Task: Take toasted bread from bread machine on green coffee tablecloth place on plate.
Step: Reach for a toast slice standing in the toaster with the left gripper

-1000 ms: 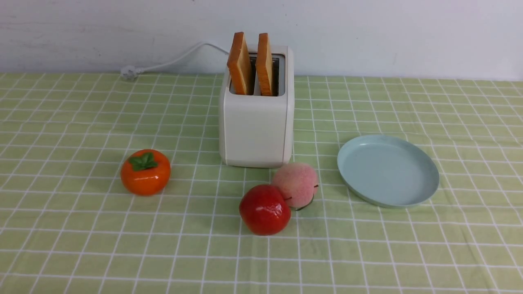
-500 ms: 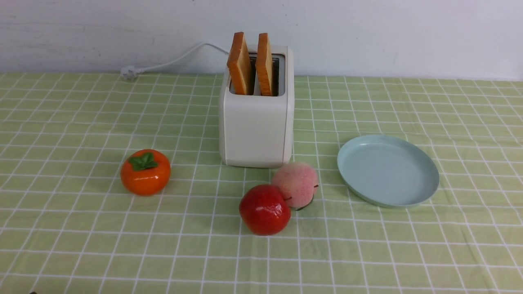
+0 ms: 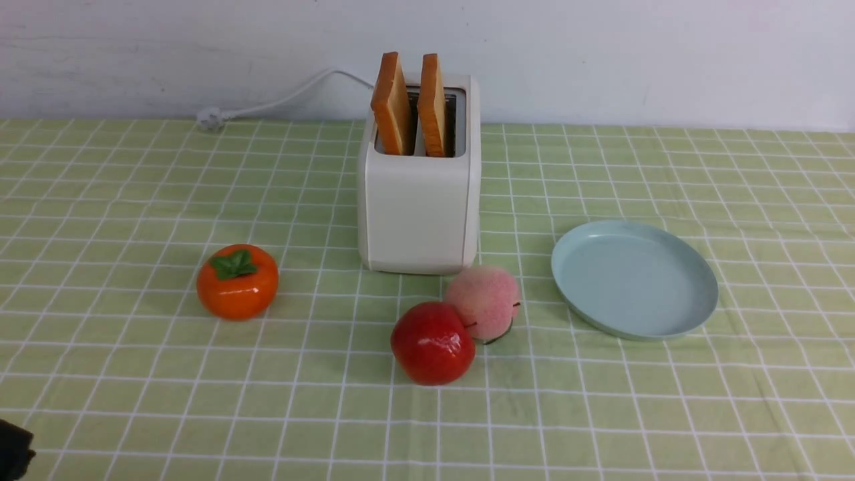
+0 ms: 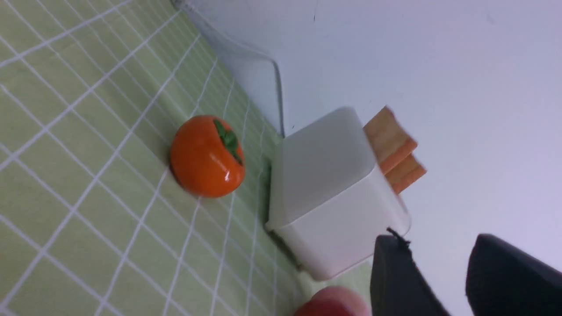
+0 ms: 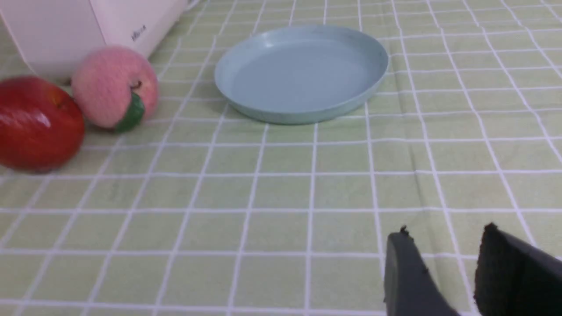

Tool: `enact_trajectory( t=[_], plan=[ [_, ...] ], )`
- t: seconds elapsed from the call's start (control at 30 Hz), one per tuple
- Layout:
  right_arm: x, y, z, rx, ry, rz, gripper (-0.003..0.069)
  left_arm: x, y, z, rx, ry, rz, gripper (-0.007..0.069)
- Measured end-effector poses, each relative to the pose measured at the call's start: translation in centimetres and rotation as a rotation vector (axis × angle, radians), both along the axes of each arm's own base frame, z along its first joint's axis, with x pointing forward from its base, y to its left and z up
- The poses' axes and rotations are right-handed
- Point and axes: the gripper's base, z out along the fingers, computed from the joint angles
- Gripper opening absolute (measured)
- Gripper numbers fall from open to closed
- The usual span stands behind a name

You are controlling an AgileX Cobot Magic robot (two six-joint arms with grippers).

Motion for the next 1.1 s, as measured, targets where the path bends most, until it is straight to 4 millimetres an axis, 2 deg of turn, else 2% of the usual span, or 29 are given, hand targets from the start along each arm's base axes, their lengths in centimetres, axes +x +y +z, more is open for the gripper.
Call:
enact_trajectory(
  t=[0.07, 0.17, 0.3, 0.33, 0.37, 0.43, 0.53, 0.57, 0.63, 0.73, 0.83, 0.87, 1.07, 1.1],
  plan=[
    [0.1, 0.1, 0.4, 0.092, -0.031, -0.009, 0.0241, 0.0, 0.1, 0.2, -0.026, -0.014, 0.015, 0.0236],
    [0.1, 0.2, 0.9, 0.213, -0.070, -0.022, 0.0241, -0.2, -0.1, 1.3, 0.047, -0.034, -0.011, 0.0199],
    [0.2, 0.1, 1.6, 0.431, -0.125, -0.052, 0.0233, -1.1, -0.8, 4.8, 0.306, -0.108, -0.065, 0.0009],
    [0.2, 0.0, 1.7, 0.453, -0.135, -0.059, 0.0230, -1.1, -0.8, 5.4, 0.359, -0.115, -0.065, -0.0014],
    [0.2, 0.0, 1.8, 0.458, -0.138, -0.060, 0.0229, -1.1, -0.8, 5.5, 0.373, -0.116, -0.065, -0.0013],
    [0.2, 0.1, 2.0, 0.482, -0.141, -0.057, 0.0202, -0.5, -0.8, 7.0, 0.505, -0.115, -0.052, -0.0013],
    [-0.1, 0.5, 3.7, 0.429, -0.141, -0.001, 0.0150, 0.7, -0.7, 8.4, 0.609, -0.092, -0.032, -0.0013],
    [-0.2, 0.8, 4.9, 0.374, -0.126, 0.040, 0.0118, 1.7, -0.6, 9.3, 0.650, -0.072, -0.026, -0.0013],
    [-0.2, 1.0, 6.1, 0.316, -0.121, 0.071, 0.0088, 2.3, -0.6, 10.1, 0.668, -0.066, -0.022, -0.0013],
    [0.1, 1.7, 9.1, 0.148, -0.084, 0.172, 0.0026, 4.9, -0.7, 11.7, 0.721, -0.010, -0.036, -0.0013],
    [0.3, 2.1, 11.0, 0.045, -0.080, 0.230, 0.0006, 6.4, -0.8, 12.9, 0.743, 0.008, -0.044, -0.0013],
    [0.6, 2.3, 11.9, -0.012, -0.062, 0.267, 0.0003, 7.7, -0.9, 13.8, 0.738, 0.024, -0.053, -0.0013],
    [1.3, 2.5, 12.9, -0.081, -0.051, 0.301, 0.0003, 11.9, -1.8, 14.3, 0.666, 0.117, -0.142, -0.0013],
    [1.3, 2.5, 12.9, -0.082, -0.052, 0.301, 0.0003, 11.9, -1.8, 14.3, 0.667, 0.113, -0.145, -0.0013]
  ],
)
